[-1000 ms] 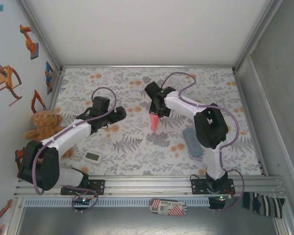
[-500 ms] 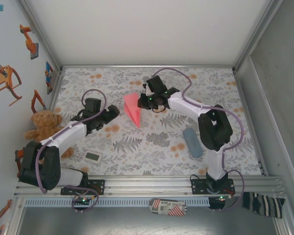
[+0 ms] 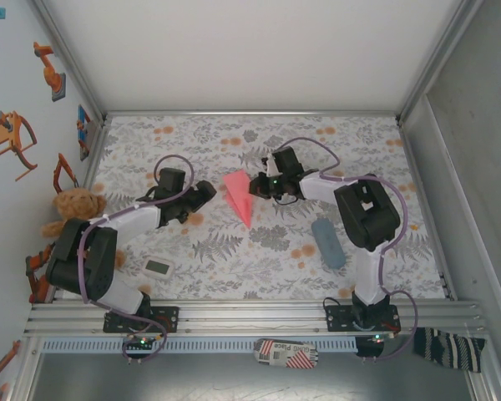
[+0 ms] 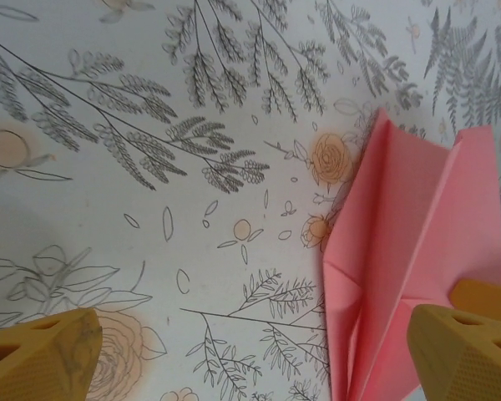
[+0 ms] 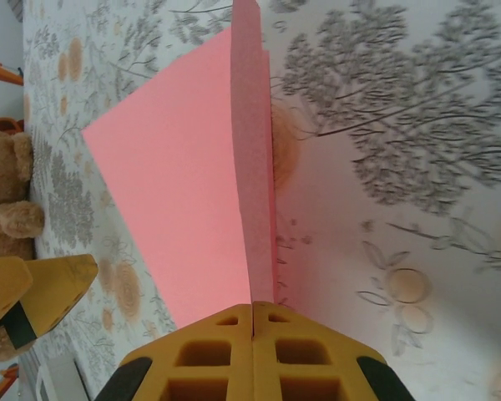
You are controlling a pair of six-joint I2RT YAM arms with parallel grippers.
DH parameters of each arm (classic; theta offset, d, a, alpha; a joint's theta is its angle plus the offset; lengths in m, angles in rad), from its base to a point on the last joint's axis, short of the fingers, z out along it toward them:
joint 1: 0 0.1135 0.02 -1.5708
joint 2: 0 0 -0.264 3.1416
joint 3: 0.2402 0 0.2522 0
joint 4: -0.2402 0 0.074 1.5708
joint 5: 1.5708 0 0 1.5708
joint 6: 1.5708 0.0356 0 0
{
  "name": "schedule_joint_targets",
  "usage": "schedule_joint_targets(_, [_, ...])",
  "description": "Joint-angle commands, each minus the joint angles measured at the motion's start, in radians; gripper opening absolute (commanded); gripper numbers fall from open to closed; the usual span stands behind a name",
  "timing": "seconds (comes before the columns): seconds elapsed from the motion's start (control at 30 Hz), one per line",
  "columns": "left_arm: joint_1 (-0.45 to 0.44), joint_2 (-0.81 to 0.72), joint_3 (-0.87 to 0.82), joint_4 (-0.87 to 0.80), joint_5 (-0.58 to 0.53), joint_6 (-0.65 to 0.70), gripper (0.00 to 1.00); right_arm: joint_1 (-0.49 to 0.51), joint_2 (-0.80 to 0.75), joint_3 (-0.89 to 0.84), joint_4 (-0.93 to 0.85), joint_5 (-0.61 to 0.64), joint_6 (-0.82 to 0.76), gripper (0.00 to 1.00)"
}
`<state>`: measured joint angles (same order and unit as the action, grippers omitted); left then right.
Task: Fold a paper plane with a square sheet of paper (pick it up from the middle)
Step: Turn over a paper plane at the center of the table.
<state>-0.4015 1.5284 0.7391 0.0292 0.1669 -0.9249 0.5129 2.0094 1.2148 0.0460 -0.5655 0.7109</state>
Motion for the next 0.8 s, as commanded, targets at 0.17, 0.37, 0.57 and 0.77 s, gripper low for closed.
schedule_joint_targets(0.17, [-0.055, 0.120, 0.080, 0.122, 0.090, -0.034, 0.80, -0.045, 0.018, -0.047, 0.088, -0.013, 0.021, 0.00])
schedule_joint_targets(0.37, [-0.076, 0.235, 0.165, 0.172, 0.191, -0.045, 0.61, -0.056, 0.025, -0.075, 0.107, 0.007, 0.030, 0.00])
schedule_joint_targets(0.57, [-0.080, 0.314, 0.216, 0.210, 0.241, -0.061, 0.49, -0.065, 0.026, -0.100, 0.124, 0.009, 0.040, 0.00])
schedule_joint_targets(0.77, [-0.085, 0.352, 0.233, 0.210, 0.252, -0.069, 0.47, -0.075, -0.003, -0.126, 0.133, 0.013, 0.043, 0.05])
